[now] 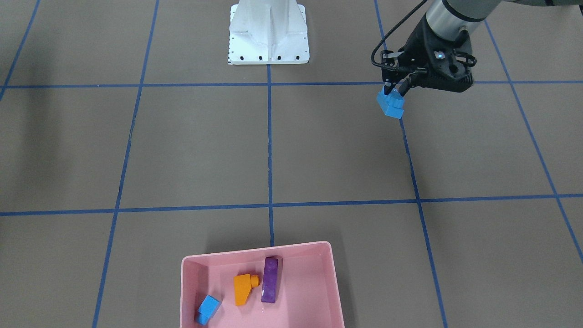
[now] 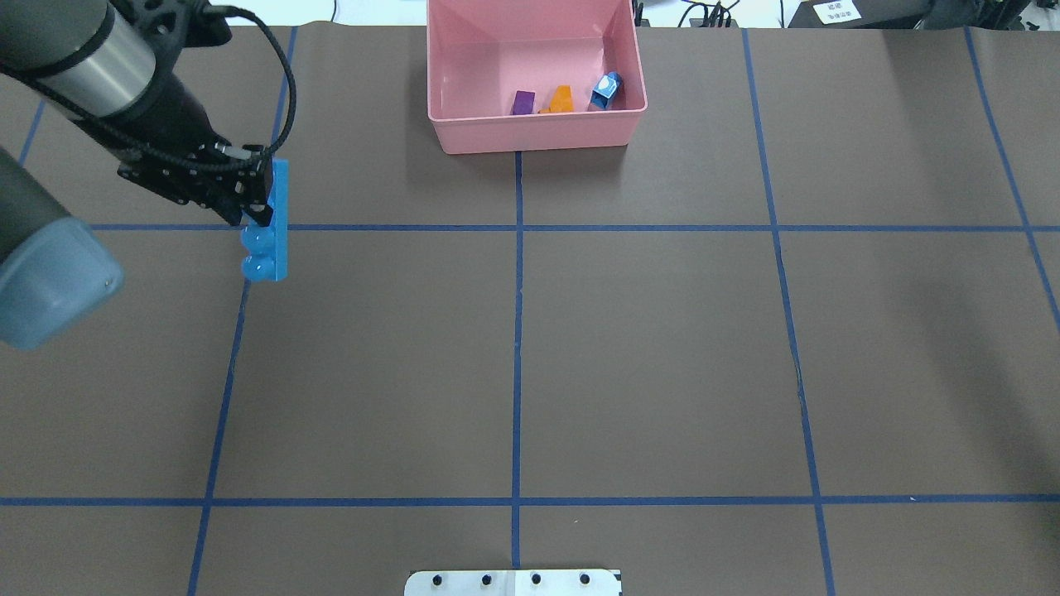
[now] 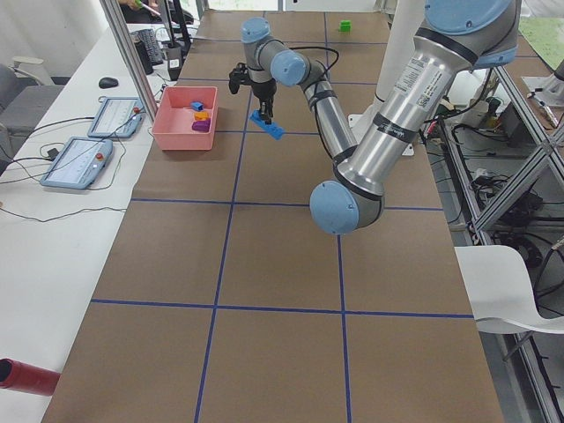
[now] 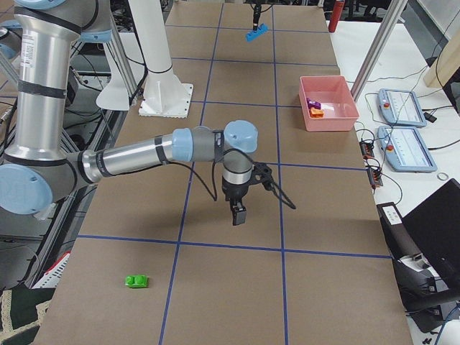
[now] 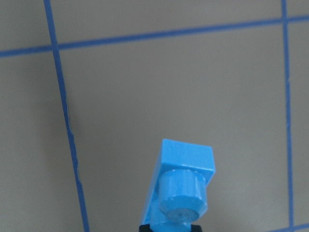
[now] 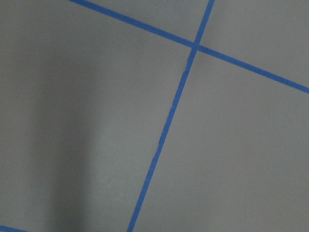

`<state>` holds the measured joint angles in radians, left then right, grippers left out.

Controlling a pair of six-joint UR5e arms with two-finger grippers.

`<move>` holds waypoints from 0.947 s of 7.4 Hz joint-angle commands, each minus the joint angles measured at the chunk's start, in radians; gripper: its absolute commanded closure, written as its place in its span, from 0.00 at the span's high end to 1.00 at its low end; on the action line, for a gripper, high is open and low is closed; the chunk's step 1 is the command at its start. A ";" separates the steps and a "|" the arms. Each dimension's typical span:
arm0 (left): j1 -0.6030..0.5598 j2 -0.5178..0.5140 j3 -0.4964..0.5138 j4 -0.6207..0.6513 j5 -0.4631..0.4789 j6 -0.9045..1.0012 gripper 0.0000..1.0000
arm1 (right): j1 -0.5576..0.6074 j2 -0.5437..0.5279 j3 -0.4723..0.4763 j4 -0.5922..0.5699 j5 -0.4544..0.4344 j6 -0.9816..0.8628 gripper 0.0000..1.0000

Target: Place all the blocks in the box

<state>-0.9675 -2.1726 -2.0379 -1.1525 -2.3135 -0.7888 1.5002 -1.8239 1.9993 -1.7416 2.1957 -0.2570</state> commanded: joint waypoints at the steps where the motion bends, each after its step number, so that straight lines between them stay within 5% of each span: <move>1: -0.066 -0.230 0.173 -0.035 -0.004 -0.117 0.00 | 0.014 -0.209 -0.084 0.303 0.022 0.004 1.00; 3: -0.089 -0.353 0.448 -0.385 0.000 -0.318 0.00 | 0.014 -0.337 -0.195 0.535 0.035 0.005 1.00; 5: -0.086 -0.453 0.777 -0.715 0.014 -0.394 0.00 | 0.014 -0.388 -0.290 0.631 0.090 0.002 1.00; 7: -0.016 -0.586 1.053 -0.908 0.232 -0.398 0.00 | 0.014 -0.377 -0.370 0.697 0.093 0.027 1.00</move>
<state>-1.0317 -2.6670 -1.1806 -1.9166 -2.2156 -1.1780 1.5140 -2.2032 1.6770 -1.0793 2.2830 -0.2458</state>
